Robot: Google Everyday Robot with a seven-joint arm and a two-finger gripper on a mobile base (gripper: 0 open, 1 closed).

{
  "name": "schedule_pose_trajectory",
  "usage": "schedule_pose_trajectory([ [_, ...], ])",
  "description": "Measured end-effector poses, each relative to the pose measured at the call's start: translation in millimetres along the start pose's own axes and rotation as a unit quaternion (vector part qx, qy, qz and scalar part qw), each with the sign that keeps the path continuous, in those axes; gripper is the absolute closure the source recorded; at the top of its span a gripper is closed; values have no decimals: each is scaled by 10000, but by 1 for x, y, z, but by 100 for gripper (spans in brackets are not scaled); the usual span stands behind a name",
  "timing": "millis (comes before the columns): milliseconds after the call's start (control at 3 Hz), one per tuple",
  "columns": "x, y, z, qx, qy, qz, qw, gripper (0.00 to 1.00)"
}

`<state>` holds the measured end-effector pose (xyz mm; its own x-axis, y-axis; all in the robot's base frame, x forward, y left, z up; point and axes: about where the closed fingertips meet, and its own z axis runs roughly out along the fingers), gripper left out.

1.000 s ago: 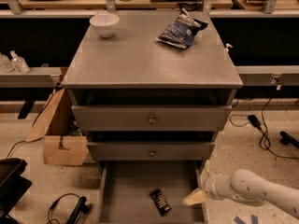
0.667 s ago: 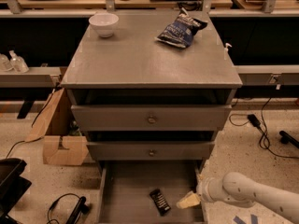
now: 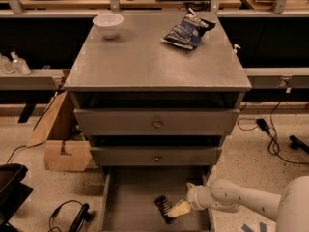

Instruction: Pick rxbar chocolate from bottom drawer and place on counter

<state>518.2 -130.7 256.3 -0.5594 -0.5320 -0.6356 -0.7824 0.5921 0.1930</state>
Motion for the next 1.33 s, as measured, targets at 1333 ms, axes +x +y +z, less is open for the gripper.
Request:
schedule_pose_trajectory([
  [1333, 32, -24, 101, 497, 500, -319, 9970, 0],
])
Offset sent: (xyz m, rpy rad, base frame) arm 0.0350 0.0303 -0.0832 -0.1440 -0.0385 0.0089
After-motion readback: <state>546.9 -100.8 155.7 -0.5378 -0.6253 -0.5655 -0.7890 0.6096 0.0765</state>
